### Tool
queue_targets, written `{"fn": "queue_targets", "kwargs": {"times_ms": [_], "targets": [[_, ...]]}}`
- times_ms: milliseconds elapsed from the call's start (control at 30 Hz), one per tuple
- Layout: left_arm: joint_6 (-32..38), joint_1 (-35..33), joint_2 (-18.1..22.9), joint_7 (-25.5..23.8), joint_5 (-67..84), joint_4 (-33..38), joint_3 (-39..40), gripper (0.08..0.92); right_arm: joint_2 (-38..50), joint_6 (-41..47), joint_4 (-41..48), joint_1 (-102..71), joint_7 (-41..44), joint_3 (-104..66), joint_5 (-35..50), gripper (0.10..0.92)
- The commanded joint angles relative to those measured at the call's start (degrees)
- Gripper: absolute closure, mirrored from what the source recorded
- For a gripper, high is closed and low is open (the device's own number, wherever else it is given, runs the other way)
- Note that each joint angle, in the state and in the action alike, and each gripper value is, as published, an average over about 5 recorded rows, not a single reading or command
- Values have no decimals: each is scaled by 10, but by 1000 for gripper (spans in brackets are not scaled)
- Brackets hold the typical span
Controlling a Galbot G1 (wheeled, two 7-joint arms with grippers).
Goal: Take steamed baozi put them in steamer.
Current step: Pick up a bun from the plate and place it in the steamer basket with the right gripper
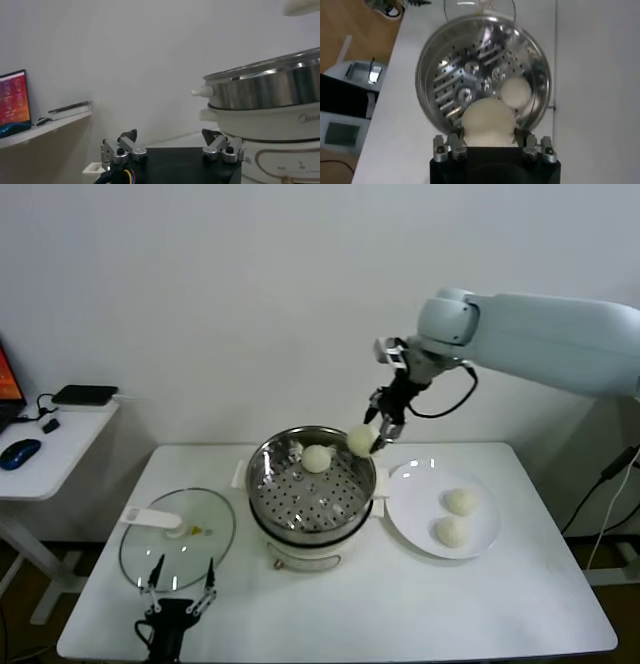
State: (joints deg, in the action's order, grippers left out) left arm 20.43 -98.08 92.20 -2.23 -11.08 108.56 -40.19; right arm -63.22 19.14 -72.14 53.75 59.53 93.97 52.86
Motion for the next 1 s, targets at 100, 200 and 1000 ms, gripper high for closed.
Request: {"fn": "queue_targets", "kwargs": {"times_ms": [100, 200, 1000], "targets": [[-1, -9, 19, 1, 0, 10, -1, 177, -125, 49, 26, -53, -55, -52, 40, 355], [-1, -11, 19, 1, 0, 12, -3, 177, -141, 54, 45, -82, -62, -55, 19, 355], [5, -8, 20, 0, -5, 4, -13, 177, -206, 51, 156, -199, -69, -69, -55, 355]]}}
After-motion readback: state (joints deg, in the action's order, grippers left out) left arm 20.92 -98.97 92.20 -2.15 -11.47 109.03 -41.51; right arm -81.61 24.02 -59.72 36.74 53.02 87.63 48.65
